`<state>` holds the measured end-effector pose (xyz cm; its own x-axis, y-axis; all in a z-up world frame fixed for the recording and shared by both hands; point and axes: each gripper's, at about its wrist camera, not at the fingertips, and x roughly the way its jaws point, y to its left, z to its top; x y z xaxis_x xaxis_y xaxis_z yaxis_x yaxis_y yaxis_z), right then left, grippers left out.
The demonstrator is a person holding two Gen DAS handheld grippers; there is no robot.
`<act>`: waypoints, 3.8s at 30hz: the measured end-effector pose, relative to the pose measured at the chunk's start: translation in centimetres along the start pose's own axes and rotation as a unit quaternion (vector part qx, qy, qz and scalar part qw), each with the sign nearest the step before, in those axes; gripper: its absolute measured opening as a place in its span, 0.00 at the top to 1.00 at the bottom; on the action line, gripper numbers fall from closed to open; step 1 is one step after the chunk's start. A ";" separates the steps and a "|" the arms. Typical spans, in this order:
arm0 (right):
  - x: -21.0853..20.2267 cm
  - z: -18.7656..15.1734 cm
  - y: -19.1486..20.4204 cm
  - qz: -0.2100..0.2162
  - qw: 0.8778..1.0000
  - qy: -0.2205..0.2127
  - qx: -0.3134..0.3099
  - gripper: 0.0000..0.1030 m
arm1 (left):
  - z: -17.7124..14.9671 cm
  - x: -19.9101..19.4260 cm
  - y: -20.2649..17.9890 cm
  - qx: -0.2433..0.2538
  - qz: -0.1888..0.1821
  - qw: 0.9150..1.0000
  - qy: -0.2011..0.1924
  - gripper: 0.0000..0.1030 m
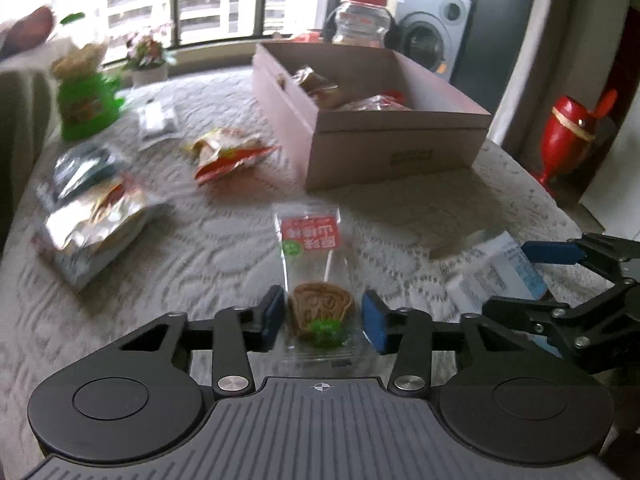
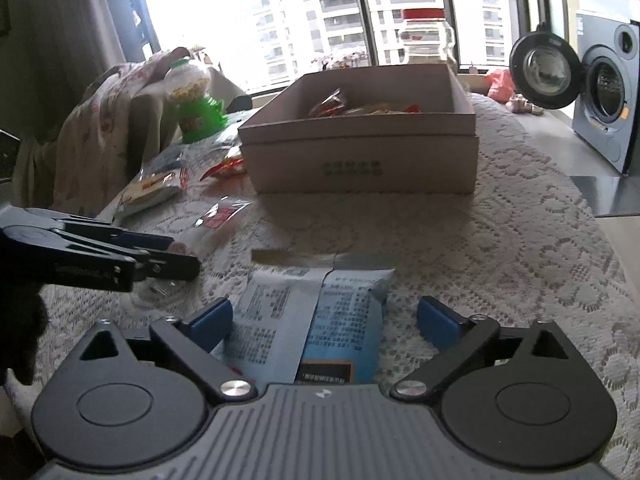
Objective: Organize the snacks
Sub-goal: 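Grasp the blue-and-white packet with the right tool, then carry the cookie bag with the left tool while the right tool carries the blue packet to the box, then open the left tool over the box while the right tool lowers the blue packet inside and releases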
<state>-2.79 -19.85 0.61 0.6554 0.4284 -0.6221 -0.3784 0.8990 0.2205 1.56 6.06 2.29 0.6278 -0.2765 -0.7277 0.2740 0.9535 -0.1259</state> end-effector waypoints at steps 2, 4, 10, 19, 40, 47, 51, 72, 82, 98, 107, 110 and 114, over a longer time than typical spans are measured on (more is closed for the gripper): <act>0.0 0.0 0.2 -0.001 1.000 0.007 -0.002 0.01 | -0.7 -0.9 0.1 -0.017 -0.015 1.000 0.005 0.55; 0.0 0.0 0.3 0.001 1.000 0.012 -0.003 0.00 | -1.8 -1.9 -0.1 -0.026 -0.022 0.999 0.008 0.55; 0.1 -0.2 1.5 -0.010 0.998 0.035 -0.057 0.01 | -4.4 -3.7 -2.0 -0.017 -0.019 1.000 0.003 0.55; -3.2 -2.1 3.5 -0.027 0.992 0.020 -0.120 0.02 | -5.3 -3.9 -2.6 -0.013 -0.003 1.000 -0.022 0.52; -4.4 -2.6 -0.9 -0.020 1.000 -0.002 0.011 0.04 | -8.2 -5.0 -3.2 0.025 0.004 0.997 -0.072 0.53; -2.3 -1.3 3.8 0.028 0.997 0.037 -0.058 0.05 | -6.8 -4.5 -3.3 0.008 0.010 0.999 -0.039 0.53; -1.7 -1.7 5.7 -0.013 0.993 0.029 -0.112 0.05 | -6.6 -4.5 -3.1 0.001 0.013 0.999 -0.034 0.57; -4.4 -2.7 3.8 -0.028 0.993 -0.006 -0.116 0.19 | -6.6 -4.6 -3.4 0.002 0.018 0.999 -0.041 0.58; -5.1 -0.8 1.9 -0.046 0.994 -0.029 -0.097 0.19 | -5.3 -4.9 -4.4 0.019 0.013 0.998 -0.055 0.58; -8.1 10.8 -1.8 -0.087 0.983 -0.143 -0.072 0.18 | 5.9 -3.9 -3.8 0.015 -0.031 0.988 -0.152 0.58; -1.8 19.1 -2.6 -0.104 0.986 -0.111 -0.067 0.18 | 16.6 9.6 -0.9 -0.062 -0.087 0.992 -0.061 0.56; 1.7 21.3 -3.1 -0.103 0.989 -0.086 -0.059 0.18 | 16.0 9.4 0.6 -0.083 -0.099 0.987 -0.096 0.56; 8.0 23.7 -4.5 -0.062 0.997 -0.030 -0.017 0.11 | 14.7 6.8 3.2 -0.111 -0.107 0.981 -0.121 0.56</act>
<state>19.67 -18.36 12.45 0.7362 0.3205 -0.5960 -0.3142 0.9420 0.1184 17.45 5.44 6.87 0.7350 -0.4683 -0.4903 0.2695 0.8654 -0.4225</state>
